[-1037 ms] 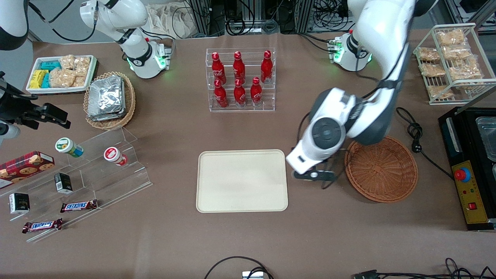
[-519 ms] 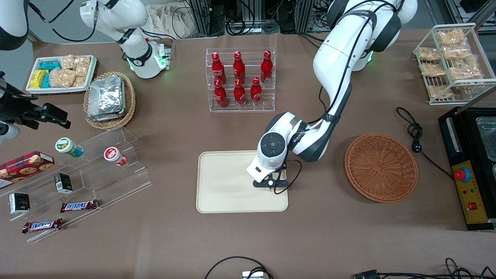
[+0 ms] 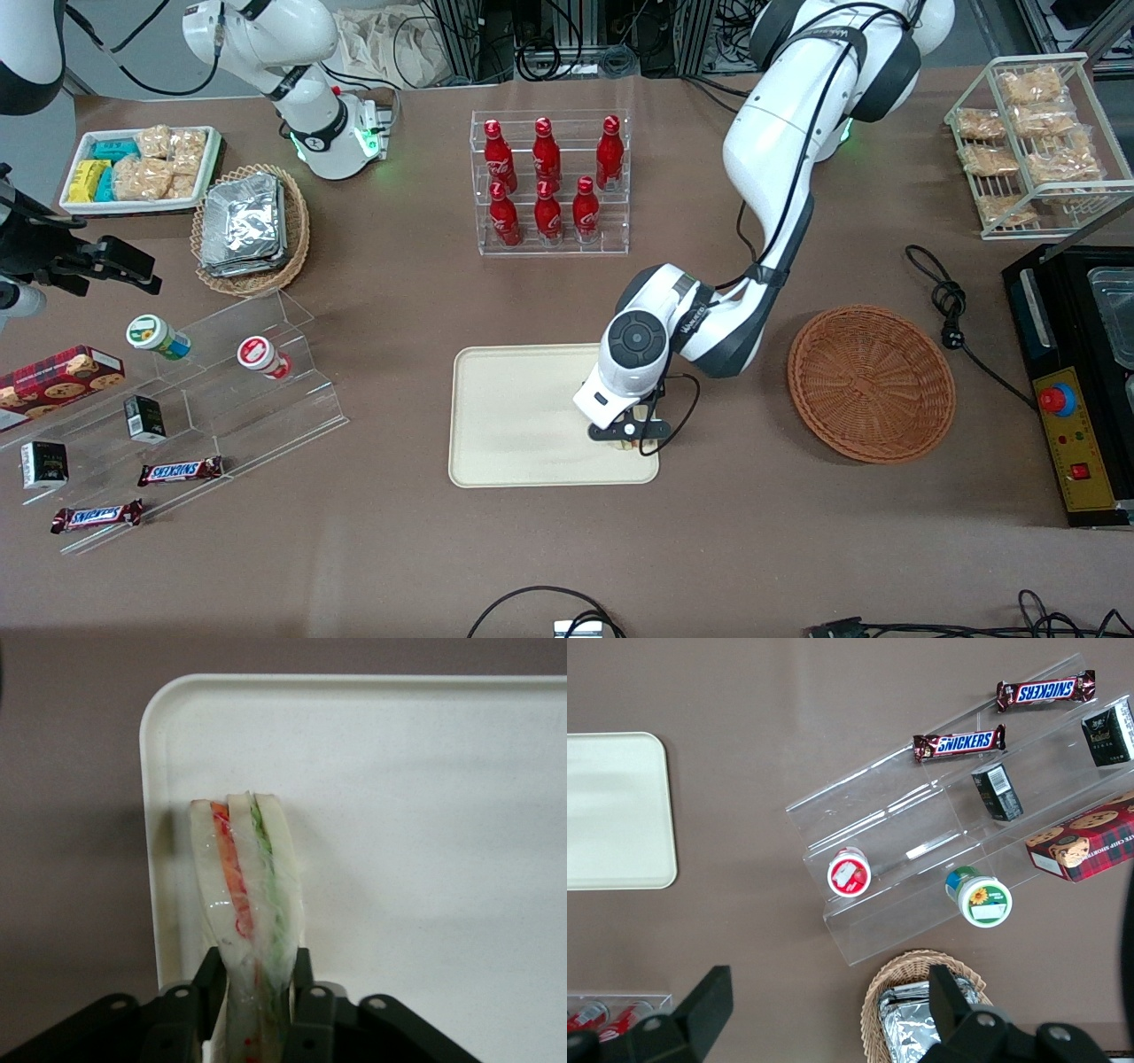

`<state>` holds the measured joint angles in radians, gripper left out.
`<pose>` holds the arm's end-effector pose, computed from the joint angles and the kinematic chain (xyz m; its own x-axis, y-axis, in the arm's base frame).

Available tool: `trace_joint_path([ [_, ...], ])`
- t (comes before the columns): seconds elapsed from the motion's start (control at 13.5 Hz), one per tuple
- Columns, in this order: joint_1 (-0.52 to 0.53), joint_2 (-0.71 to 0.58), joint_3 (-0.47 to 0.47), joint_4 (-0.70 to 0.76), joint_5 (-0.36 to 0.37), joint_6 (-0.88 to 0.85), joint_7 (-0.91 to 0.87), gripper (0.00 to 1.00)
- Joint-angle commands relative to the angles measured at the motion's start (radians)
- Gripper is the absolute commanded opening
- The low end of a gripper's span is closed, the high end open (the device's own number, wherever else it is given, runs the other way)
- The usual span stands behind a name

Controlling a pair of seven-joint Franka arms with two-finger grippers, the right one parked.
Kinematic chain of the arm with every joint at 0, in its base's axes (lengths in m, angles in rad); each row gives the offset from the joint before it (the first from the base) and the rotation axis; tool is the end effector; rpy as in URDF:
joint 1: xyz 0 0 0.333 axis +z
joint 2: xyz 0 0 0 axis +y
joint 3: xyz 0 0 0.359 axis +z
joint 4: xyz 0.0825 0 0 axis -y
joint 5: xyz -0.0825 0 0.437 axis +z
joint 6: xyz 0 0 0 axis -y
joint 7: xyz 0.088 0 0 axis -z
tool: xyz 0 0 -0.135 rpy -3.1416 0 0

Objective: Place sandwich from basket to tray
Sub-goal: 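Open the left gripper to release the sandwich and raise it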

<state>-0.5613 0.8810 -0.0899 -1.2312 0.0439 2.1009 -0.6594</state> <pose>0.6756 -0.4876 0.2091 0.9995 0.0178 -0.0258 0.0184 -0.9996 0.0200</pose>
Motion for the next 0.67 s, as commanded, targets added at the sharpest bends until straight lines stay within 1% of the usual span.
trace_joint_path([
  [0.0,0.003,-0.077,0.002,-0.020,-0.003,-0.054,0.017,1.00],
  [0.15,0.006,-0.207,0.001,-0.142,-0.013,-0.110,0.073,1.00],
  [0.37,0.009,-0.460,0.001,-0.455,-0.013,-0.105,0.099,1.00],
  [0.44,0.009,-0.535,0.004,-0.537,-0.015,-0.107,0.150,1.00],
  [0.52,0.014,-0.604,0.010,-0.594,-0.016,-0.114,0.205,1.00],
  [0.59,0.052,-0.654,0.013,-0.628,-0.016,-0.139,0.252,1.00],
])
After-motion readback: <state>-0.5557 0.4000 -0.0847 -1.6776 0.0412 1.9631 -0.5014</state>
